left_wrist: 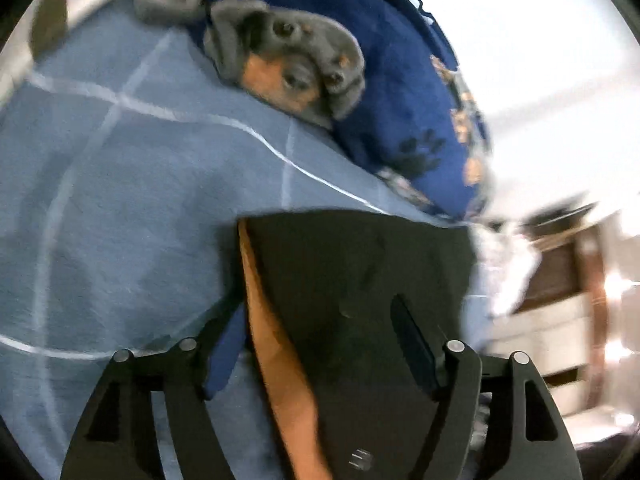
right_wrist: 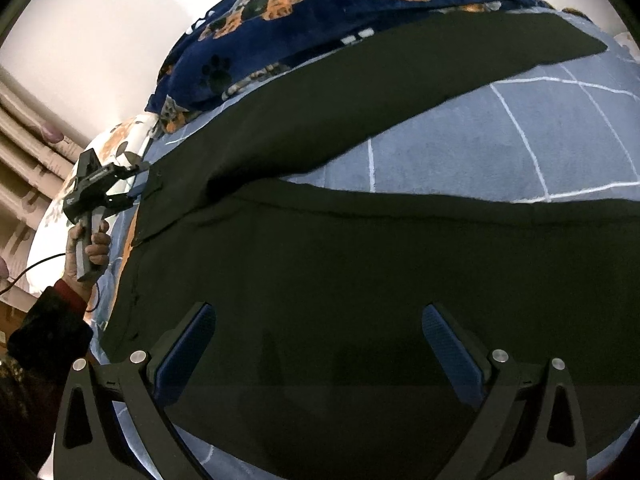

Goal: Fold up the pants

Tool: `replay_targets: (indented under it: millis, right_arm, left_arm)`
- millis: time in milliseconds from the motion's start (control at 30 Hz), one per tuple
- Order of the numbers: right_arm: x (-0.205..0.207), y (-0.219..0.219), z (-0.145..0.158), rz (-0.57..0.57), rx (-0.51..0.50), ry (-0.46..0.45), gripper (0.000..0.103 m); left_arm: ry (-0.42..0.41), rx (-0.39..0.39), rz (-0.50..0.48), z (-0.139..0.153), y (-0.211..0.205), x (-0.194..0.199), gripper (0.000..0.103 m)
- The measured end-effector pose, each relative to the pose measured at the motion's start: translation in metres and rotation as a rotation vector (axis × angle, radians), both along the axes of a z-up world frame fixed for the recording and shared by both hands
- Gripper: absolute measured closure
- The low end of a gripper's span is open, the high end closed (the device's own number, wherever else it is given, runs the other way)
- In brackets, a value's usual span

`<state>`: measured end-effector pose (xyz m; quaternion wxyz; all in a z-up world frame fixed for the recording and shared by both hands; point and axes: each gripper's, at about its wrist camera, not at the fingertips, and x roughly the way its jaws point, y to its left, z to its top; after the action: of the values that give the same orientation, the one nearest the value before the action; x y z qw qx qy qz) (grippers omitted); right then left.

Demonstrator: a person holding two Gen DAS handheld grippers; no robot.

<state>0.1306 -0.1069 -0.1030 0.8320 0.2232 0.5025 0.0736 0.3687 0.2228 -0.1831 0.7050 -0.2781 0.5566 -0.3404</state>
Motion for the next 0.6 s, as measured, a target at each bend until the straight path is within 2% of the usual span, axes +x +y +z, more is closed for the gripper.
replay_targets:
  millis: [67, 100, 167, 233, 267, 300, 333, 367, 433, 533, 600]
  right_arm:
    - [0.000, 0.001, 0.000, 0.002, -0.002, -0.004, 0.000]
    - [-0.001, 0.001, -0.001, 0.001, -0.003, -0.006, 0.000]
    - [0.001, 0.002, -0.004, 0.003, 0.003, 0.006, 0.000]
    - [0.002, 0.006, -0.007, 0.012, 0.005, 0.020, 0.000]
    - [0.002, 0.007, -0.007, 0.016, 0.001, 0.019, 0.000]
    - [0.002, 0.008, -0.005, 0.021, -0.005, 0.014, 0.000]
    - [0.002, 0.008, -0.003, 0.024, -0.007, 0.008, 0.000]
    - [0.003, 0.007, -0.001, 0.025, -0.008, -0.001, 0.000]
    - [0.007, 0.003, 0.007, 0.024, -0.014, -0.027, 0.000]
    - [0.024, -0.008, 0.024, 0.028, 0.012, -0.078, 0.000]
    - [0.042, -0.023, 0.034, 0.013, 0.104, -0.110, 0.000]
  left_arm:
    - [0.014, -0.068, 0.049, -0.005, 0.010, 0.001, 0.032]
    - [0.006, -0.074, 0.064, -0.004, 0.010, 0.002, 0.031]
    - [-0.015, -0.050, 0.061, 0.000, 0.000, 0.005, 0.032]
    - [-0.073, -0.015, 0.056, 0.006, -0.013, 0.006, 0.035]
    - [-0.090, 0.017, 0.057, 0.006, -0.019, 0.006, 0.046]
    - [-0.119, 0.085, 0.063, 0.007, -0.028, 0.005, 0.074]
    - [-0.134, 0.160, 0.065, 0.006, -0.035, 0.004, 0.085]
    - [-0.157, 0.220, 0.068, 0.008, -0.044, 0.000, 0.086]
    - [-0.236, 0.286, 0.084, 0.023, -0.055, -0.012, 0.091]
    - [-0.417, 0.425, 0.098, 0.064, -0.076, -0.048, 0.093]
    - [-0.525, 0.426, 0.106, 0.089, -0.087, -0.079, 0.093]
